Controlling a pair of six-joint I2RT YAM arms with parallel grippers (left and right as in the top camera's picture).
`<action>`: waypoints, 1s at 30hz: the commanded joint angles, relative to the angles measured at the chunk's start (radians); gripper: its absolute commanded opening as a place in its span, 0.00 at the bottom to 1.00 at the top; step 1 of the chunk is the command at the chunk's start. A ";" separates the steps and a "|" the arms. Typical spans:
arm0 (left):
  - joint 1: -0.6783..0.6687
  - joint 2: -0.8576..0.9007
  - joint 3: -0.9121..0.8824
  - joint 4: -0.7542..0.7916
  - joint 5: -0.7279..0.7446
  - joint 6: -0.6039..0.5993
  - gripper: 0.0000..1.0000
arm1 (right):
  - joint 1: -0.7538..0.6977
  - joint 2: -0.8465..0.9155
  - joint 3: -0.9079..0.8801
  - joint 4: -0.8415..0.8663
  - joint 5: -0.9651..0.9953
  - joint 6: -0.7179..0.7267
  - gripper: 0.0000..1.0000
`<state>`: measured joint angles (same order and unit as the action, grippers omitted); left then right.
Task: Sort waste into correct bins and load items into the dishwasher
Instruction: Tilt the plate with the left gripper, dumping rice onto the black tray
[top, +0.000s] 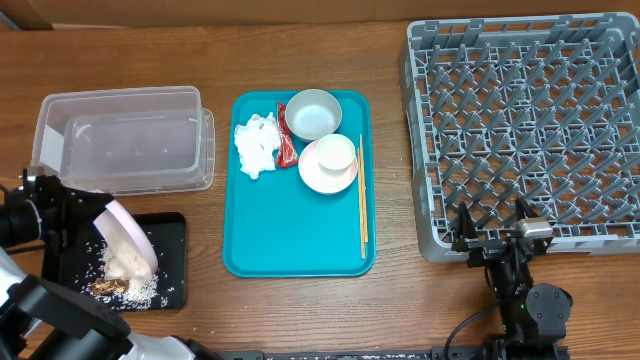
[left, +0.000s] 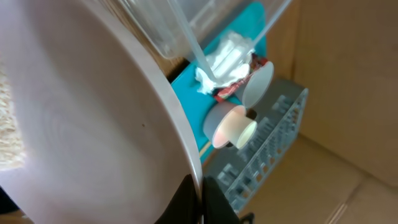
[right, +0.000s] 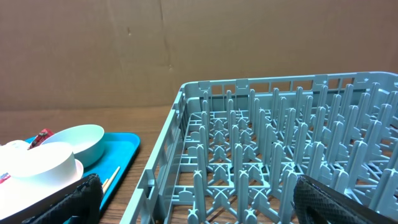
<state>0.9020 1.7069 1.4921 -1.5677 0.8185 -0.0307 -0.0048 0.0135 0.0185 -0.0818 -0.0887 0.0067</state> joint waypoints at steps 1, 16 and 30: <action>0.034 -0.019 -0.016 -0.028 0.111 0.098 0.04 | 0.006 -0.011 -0.011 0.005 0.006 -0.003 1.00; 0.174 -0.019 -0.154 -0.072 0.301 0.271 0.04 | 0.006 -0.011 -0.011 0.005 0.006 -0.003 1.00; 0.208 -0.019 -0.164 -0.122 0.335 0.323 0.04 | 0.006 -0.011 -0.011 0.005 0.006 -0.003 1.00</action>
<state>1.1023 1.7069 1.3289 -1.6840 1.1080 0.2474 -0.0048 0.0139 0.0185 -0.0822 -0.0883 0.0067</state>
